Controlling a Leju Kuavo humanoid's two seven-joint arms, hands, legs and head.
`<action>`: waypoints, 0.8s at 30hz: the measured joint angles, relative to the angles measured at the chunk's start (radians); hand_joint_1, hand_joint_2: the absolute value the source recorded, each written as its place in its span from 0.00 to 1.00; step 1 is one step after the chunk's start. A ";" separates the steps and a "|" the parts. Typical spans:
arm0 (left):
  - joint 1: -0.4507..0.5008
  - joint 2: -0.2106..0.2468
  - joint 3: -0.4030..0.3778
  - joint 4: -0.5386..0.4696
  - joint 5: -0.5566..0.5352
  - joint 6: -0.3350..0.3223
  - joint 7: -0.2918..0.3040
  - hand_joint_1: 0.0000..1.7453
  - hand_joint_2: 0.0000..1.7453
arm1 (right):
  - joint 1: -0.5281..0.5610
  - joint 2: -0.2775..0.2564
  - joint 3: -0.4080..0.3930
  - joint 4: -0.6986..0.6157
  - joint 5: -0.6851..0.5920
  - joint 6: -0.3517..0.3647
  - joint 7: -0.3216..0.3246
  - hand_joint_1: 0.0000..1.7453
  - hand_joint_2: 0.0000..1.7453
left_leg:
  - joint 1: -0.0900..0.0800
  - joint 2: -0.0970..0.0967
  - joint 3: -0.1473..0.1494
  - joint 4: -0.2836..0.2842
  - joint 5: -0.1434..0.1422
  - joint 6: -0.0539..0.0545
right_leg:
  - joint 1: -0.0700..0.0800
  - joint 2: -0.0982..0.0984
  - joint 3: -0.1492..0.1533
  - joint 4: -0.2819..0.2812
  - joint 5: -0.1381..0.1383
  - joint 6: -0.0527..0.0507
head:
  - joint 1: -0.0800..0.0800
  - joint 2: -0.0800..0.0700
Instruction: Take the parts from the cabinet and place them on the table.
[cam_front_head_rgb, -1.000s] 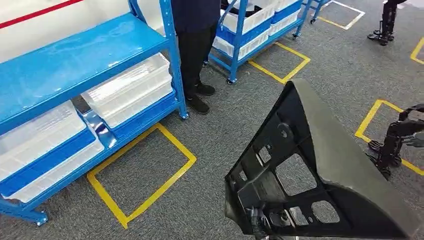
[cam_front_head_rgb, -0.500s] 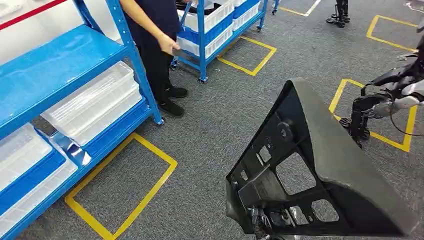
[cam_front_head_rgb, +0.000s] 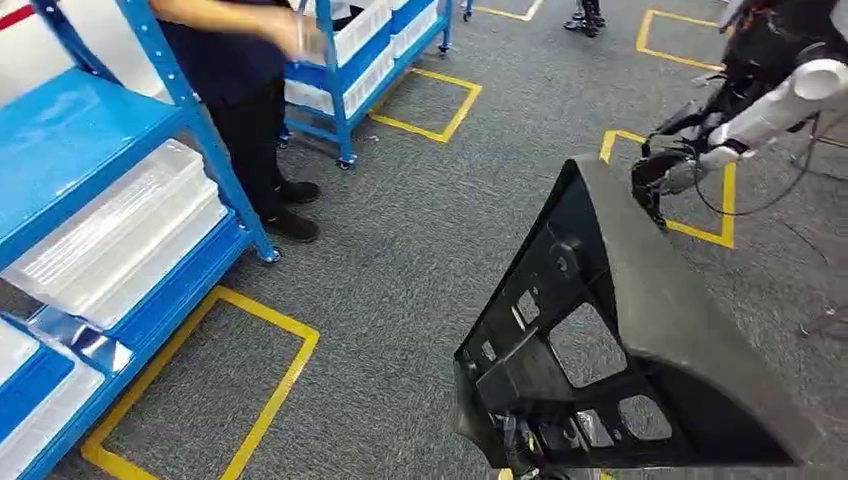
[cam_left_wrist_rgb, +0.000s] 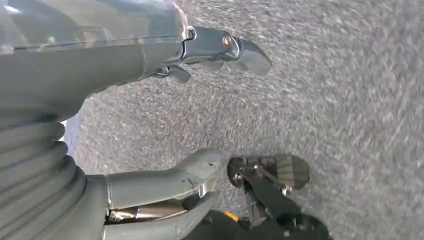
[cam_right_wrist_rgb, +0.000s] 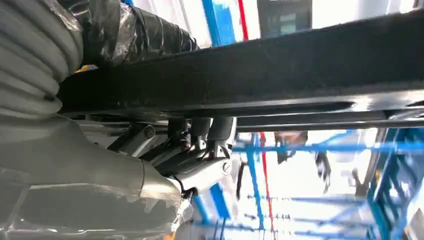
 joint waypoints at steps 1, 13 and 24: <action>-0.002 -0.001 0.000 0.000 -0.003 0.000 0.000 0.00 1.00 | 0.001 0.000 -0.004 0.000 0.000 0.000 0.002 1.00 1.00 | 0.001 0.046 0.002 0.004 -0.006 -0.009 | -0.010 -0.020 0.092 -0.151 0.091 0.006 | 0.000 0.000; -0.002 -0.003 0.000 0.000 -0.013 0.000 0.000 0.00 1.00 | 0.001 0.000 -0.007 0.000 0.005 -0.003 0.004 1.00 1.00 | 0.006 -0.015 -0.130 0.325 -0.173 -0.055 | 0.009 0.019 0.164 -0.297 0.124 -0.058 | -0.001 0.000; -0.005 -0.002 0.001 0.000 -0.024 -0.002 -0.001 0.00 1.00 | 0.005 0.000 -0.007 -0.001 0.013 -0.014 0.006 1.00 1.00 | 0.007 -0.054 -0.012 0.008 0.004 -0.007 | 0.010 0.045 0.134 -0.255 0.108 -0.020 | 0.001 0.000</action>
